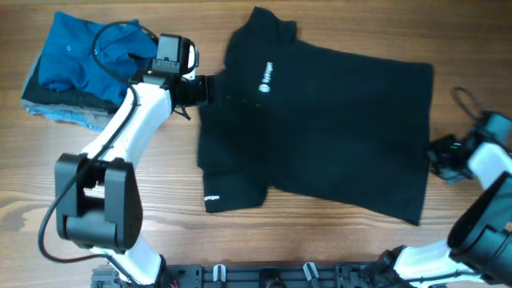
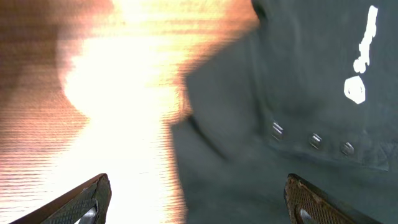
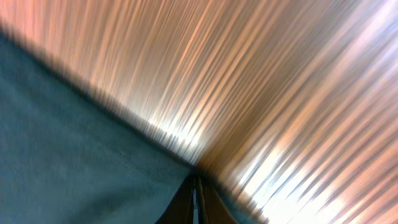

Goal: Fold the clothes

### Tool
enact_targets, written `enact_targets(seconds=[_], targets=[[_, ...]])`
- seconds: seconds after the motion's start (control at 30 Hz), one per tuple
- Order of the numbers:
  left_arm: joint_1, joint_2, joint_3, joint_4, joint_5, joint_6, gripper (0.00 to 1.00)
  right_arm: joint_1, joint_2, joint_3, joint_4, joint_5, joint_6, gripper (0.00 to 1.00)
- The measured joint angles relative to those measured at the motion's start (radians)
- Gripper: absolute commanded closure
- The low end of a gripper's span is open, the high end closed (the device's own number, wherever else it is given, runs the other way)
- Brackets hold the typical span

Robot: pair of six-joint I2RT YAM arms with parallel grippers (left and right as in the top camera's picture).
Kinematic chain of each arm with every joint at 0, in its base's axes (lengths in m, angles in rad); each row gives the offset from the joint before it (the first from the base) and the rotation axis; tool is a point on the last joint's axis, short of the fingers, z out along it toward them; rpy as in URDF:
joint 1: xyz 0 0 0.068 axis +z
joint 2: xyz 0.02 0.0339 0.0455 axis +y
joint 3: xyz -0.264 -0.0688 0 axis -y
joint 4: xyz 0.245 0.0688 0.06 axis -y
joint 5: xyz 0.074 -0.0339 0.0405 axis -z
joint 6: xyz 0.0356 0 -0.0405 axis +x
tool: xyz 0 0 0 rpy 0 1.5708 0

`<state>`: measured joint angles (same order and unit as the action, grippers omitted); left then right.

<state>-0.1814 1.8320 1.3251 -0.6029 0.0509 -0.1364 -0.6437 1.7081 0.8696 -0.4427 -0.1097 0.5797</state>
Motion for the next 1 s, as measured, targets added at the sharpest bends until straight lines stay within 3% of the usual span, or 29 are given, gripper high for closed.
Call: enact_targets(seconds=[0.1,0.17,0.27,0.33,0.37,0.47,0.67,0.87,1.0], targets=[[0.0,-0.005,0.0,0.006,0.046,0.0,0.13,-0.116,0.034,0.051,0.093,-0.069,-0.077,0.75],[-0.005,-0.005,0.0,0.021,0.081,0.005,0.23,-0.128,0.035,0.112,0.063,-0.13,-0.134,0.69],[-0.029,-0.005,0.0,0.046,0.134,0.056,0.5,-0.123,0.029,0.212,-0.024,-0.248,-0.198,0.68],[-0.067,-0.004,0.0,0.074,0.158,0.135,0.84,-0.123,-0.005,0.259,-0.1,-0.354,-0.232,0.67],[-0.086,0.0,0.0,0.097,0.164,0.164,0.89,-0.123,-0.019,0.266,-0.122,-0.386,-0.24,0.67],[-0.139,0.056,0.0,0.232,0.183,0.246,0.93,-0.107,-0.089,0.277,-0.25,-0.496,-0.269,0.68],[-0.135,0.27,0.0,0.426,0.187,0.283,0.96,0.005,-0.105,0.279,-0.427,-0.54,-0.401,0.68],[-0.08,0.304,0.011,0.435,0.155,0.199,0.96,0.197,-0.105,0.182,-0.383,-0.438,-0.417,0.67],[0.002,0.304,0.029,0.377,0.148,0.163,0.95,0.314,-0.093,0.037,-0.233,-0.334,-0.314,0.8]])
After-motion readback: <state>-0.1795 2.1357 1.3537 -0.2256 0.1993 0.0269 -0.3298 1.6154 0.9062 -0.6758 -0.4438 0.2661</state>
